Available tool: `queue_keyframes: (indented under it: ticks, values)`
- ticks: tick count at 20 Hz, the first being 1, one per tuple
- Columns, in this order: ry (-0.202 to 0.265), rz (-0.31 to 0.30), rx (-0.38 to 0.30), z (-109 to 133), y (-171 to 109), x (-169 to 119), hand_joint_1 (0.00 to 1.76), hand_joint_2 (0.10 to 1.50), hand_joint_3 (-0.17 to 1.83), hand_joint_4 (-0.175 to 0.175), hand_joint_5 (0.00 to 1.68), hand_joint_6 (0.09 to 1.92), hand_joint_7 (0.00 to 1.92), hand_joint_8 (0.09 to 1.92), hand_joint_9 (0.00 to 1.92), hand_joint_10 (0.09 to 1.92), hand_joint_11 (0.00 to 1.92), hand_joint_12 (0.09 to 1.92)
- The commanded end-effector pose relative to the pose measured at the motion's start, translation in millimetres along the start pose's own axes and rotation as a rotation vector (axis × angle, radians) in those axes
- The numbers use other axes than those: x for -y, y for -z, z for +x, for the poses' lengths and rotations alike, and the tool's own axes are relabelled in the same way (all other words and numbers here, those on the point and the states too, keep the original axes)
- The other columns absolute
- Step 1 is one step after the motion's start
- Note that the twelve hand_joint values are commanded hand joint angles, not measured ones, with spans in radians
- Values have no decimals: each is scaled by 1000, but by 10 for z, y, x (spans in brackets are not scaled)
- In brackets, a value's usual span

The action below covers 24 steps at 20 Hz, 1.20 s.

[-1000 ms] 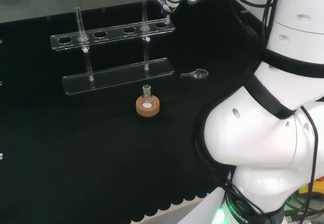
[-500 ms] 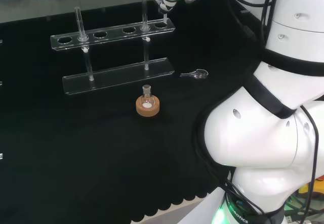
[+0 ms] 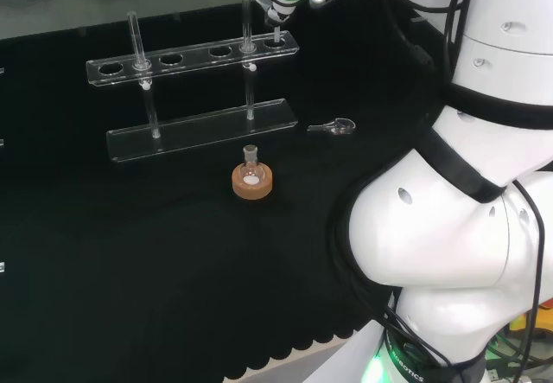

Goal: Put the funnel back on the funnel stand.

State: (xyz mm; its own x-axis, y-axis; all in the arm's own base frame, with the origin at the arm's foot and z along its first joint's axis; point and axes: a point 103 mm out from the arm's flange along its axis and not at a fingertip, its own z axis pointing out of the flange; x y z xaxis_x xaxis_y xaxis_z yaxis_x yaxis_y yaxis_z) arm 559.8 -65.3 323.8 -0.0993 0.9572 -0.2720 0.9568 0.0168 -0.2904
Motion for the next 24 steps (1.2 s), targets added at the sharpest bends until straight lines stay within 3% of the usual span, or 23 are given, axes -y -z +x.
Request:
queue_keyframes:
  ticks: [1, 19, 22, 24]
  values:
    - [7, 16, -6, 70, -76, -32, 811, 763, 604, 43, 758, 731, 604, 619, 978, 396, 696, 1227]
    - [18, 74, 9, 84, -322, -249, 807, 761, 603, 31, 729, 726, 573, 614, 953, 394, 689, 1225]
    - [18, 94, 8, 74, -355, -260, 798, 758, 599, 10, 645, 743, 523, 632, 896, 409, 653, 1236]
    - [22, 115, 0, 69, -374, -261, 780, 743, 595, -20, 456, 622, 378, 660, 745, 460, 539, 1271]
